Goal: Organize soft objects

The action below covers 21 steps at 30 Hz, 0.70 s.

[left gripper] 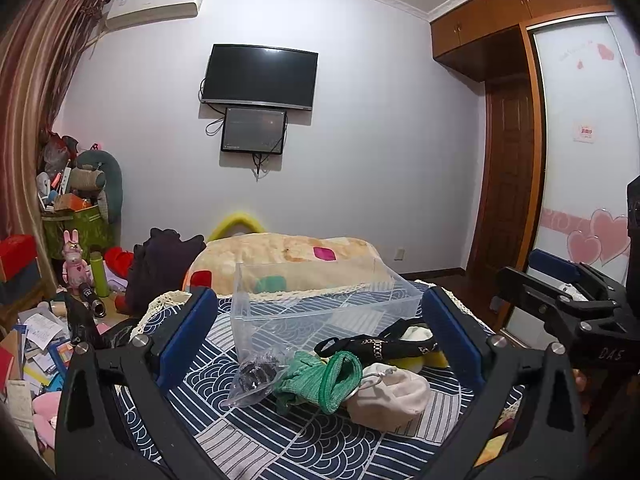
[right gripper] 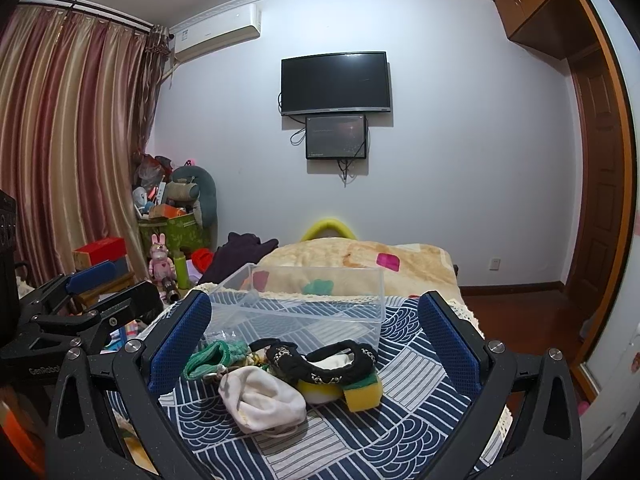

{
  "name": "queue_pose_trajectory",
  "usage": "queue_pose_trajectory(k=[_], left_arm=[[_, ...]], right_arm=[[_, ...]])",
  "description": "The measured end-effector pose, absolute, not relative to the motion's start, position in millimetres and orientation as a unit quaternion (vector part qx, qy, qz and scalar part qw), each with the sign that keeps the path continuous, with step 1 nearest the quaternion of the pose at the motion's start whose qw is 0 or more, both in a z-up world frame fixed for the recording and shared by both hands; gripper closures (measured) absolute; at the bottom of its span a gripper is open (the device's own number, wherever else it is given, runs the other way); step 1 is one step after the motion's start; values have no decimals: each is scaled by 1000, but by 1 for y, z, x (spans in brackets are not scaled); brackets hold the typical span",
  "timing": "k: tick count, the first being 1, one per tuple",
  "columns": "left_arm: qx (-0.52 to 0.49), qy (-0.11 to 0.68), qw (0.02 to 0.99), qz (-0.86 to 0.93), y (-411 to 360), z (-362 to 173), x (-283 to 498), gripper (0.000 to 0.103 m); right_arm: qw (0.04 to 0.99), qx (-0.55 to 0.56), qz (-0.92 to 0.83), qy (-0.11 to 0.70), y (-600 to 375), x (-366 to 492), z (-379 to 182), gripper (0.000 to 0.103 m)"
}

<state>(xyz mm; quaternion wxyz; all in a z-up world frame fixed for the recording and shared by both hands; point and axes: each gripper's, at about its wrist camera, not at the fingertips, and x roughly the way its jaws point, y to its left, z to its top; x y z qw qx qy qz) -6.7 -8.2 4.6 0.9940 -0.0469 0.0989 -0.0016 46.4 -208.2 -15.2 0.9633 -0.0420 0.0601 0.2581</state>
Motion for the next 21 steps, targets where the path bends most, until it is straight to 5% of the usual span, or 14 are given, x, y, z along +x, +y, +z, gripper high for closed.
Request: queue_pose_trajectory(k=[17,21], left_arm=[[-58,146,988,-3,4,-13,14,0],[-61,171,983,10,12,-24,25,20]], right_arm=[[961,-45,258,88,-204,61,-24,0],[963,-55,243,104,-203,71,-35,0]])
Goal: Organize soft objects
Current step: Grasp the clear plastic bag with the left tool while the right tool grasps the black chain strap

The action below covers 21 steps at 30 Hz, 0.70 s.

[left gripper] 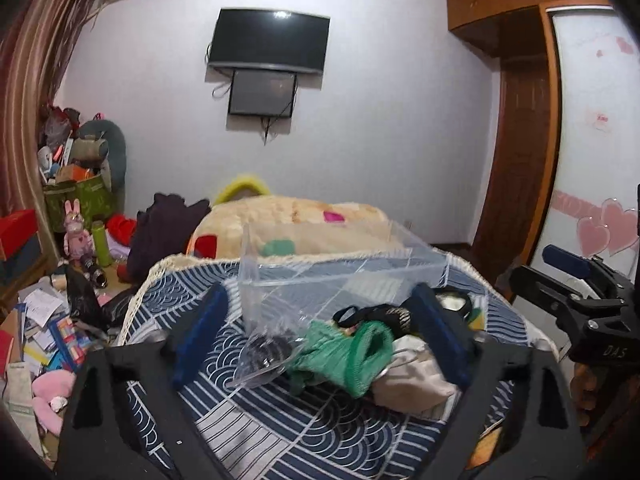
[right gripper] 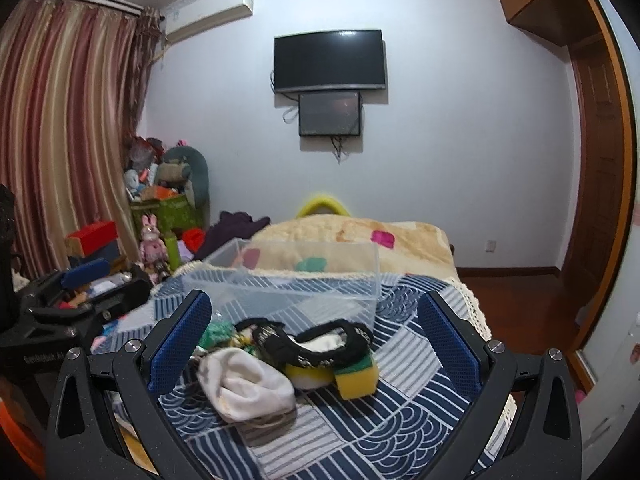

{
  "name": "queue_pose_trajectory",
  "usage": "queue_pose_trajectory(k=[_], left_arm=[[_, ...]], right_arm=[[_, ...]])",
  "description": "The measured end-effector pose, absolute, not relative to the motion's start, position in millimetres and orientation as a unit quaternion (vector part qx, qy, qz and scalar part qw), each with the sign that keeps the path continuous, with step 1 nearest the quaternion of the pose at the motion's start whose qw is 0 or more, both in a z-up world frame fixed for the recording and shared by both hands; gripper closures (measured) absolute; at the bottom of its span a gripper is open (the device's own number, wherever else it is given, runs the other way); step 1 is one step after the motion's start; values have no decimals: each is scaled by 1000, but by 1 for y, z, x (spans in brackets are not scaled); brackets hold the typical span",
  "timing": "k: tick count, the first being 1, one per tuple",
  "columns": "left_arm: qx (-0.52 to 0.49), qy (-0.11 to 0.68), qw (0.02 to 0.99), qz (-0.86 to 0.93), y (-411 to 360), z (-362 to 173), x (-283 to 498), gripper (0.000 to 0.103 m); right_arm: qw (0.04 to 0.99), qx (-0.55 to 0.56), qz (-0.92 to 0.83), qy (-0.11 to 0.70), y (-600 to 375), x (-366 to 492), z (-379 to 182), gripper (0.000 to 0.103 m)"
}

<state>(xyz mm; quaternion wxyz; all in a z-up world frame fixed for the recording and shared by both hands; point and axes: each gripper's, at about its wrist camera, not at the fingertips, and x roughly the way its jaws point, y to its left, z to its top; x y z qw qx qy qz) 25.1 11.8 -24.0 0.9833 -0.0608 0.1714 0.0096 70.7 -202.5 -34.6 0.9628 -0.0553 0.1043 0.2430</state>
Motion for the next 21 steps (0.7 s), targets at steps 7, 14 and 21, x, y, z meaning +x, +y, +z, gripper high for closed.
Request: queue_pose_trajectory(k=[7,14,21], left_arm=[[-69,204,976,41,30,-44,42,24],[-98,255,961,43,50,-70,67,31],[-122,291,947,52,72,-94,81,34]], right_arm=[[959,-56,237,146,-205,88,-50,14],[951,-47,237,191,-209,107,-65,25],[943,-58,247,214,-202,117,-70,25]])
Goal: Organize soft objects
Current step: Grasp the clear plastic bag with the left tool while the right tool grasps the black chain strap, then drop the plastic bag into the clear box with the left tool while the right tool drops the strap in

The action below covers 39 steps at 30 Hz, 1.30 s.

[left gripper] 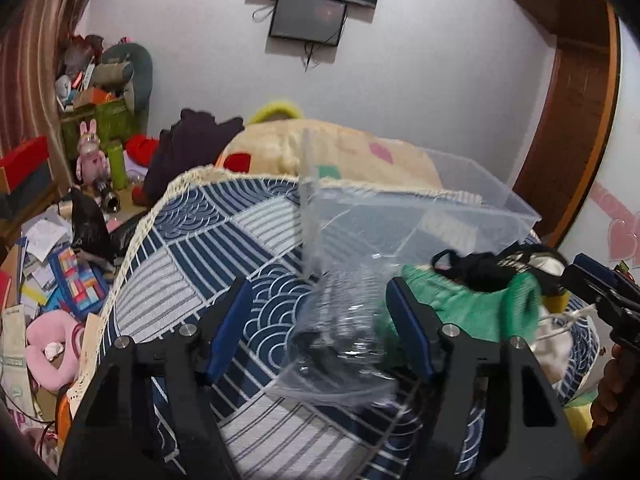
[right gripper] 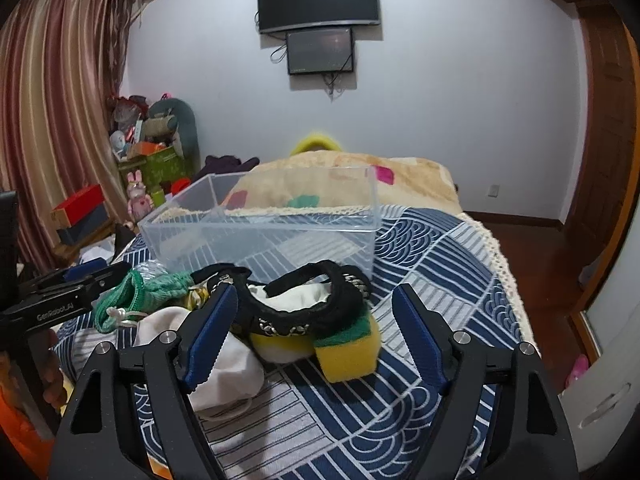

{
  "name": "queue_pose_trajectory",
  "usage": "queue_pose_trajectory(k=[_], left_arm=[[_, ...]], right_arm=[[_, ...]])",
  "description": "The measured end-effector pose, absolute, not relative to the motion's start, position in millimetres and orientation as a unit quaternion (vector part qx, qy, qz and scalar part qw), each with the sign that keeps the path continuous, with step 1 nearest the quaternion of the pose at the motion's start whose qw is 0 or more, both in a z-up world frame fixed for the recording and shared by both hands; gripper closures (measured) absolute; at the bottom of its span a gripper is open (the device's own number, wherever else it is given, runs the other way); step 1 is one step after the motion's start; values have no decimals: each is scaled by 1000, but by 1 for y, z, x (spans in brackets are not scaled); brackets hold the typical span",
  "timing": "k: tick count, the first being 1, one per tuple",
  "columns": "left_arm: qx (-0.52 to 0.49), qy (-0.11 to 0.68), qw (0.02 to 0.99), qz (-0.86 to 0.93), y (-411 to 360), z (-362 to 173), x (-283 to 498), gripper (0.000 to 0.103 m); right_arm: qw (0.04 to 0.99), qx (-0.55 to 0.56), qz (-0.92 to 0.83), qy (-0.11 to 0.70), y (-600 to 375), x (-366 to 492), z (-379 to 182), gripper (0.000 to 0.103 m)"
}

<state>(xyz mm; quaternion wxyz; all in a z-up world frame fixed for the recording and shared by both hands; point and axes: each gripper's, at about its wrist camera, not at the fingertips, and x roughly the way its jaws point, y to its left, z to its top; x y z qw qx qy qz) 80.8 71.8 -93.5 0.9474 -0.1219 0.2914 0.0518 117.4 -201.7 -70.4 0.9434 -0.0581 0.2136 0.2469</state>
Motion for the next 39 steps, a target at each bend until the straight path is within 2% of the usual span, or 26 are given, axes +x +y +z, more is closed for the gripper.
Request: queue_pose_trajectory(k=[9,14,16,19,27,39], left_arm=[[-143,336,931,20,77,-120,93,35],[-133,344,929,5,65,-126,94,48],[-129,343,930,3,62,-125,93,56],[-127,342,931,-6,59,-123,91,61],[-108,328,938,-10,48,-111,82,68],[-101,281,954,2,51,-75,60,69]], right_arm=[[931,-91,260,239,-184,131,-79,25],[930,-113,260,236,-178,135,-76,27],[930,-116,257,235,-175,137,-76,36],[932,-120,252,232,-176,138,-76,47],[939,-114,238,223,-183,135,-73,79],[950,-92,237,183,-192,120,-50,84]])
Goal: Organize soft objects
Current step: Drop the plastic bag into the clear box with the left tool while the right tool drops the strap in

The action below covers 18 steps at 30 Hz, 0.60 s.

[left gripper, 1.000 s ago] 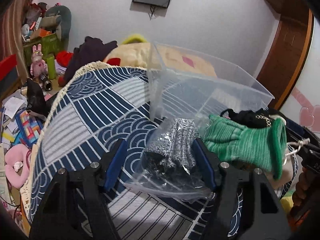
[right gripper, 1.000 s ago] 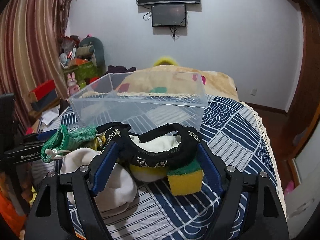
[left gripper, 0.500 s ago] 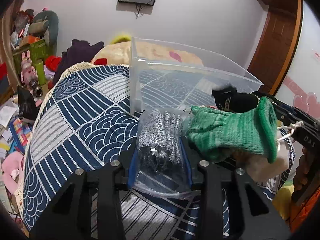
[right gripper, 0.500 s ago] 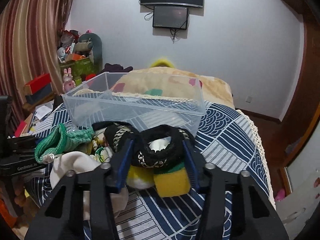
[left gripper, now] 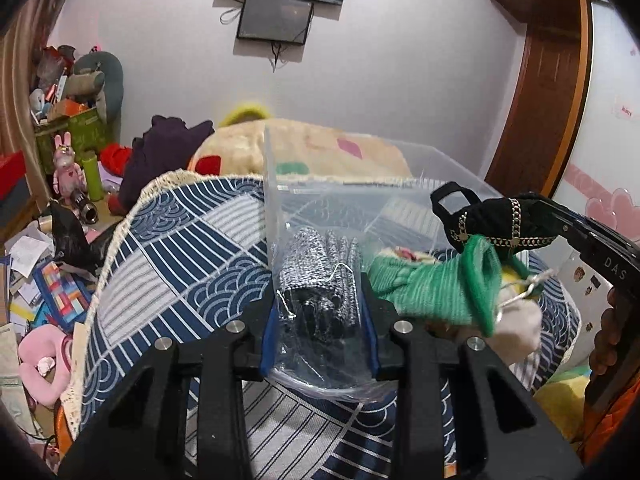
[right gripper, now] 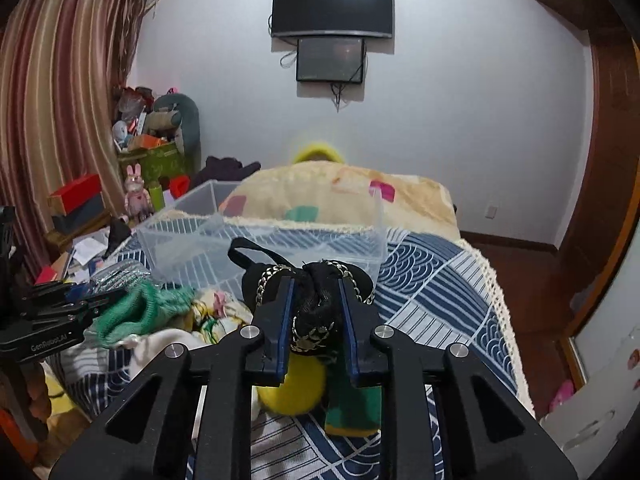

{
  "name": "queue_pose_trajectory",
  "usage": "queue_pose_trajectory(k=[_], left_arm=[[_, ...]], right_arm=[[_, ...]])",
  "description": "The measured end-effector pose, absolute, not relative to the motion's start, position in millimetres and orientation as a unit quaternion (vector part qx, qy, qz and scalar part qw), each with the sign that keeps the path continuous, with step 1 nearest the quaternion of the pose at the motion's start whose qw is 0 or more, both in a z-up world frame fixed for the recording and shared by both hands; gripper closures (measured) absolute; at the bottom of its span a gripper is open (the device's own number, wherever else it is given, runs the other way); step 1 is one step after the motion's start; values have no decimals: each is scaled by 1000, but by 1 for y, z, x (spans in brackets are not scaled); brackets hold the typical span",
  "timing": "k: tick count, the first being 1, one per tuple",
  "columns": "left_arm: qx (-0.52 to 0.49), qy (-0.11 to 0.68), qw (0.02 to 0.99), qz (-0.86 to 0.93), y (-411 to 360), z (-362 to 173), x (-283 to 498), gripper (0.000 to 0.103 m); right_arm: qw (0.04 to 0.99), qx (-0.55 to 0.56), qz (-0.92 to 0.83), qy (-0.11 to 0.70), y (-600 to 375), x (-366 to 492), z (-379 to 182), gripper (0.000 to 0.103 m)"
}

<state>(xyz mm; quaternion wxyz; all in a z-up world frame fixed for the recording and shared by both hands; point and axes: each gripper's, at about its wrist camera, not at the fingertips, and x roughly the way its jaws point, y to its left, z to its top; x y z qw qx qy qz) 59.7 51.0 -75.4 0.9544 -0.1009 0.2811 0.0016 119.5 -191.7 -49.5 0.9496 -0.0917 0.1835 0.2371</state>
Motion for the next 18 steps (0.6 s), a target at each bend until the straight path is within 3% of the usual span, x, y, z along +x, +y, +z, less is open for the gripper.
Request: queue_pose_trajectory(k=[18], left_arm=[[-99,237,966,-22,59,-18,82,69]], right_arm=[[961,-97,231,120,-194,114,-7,84]])
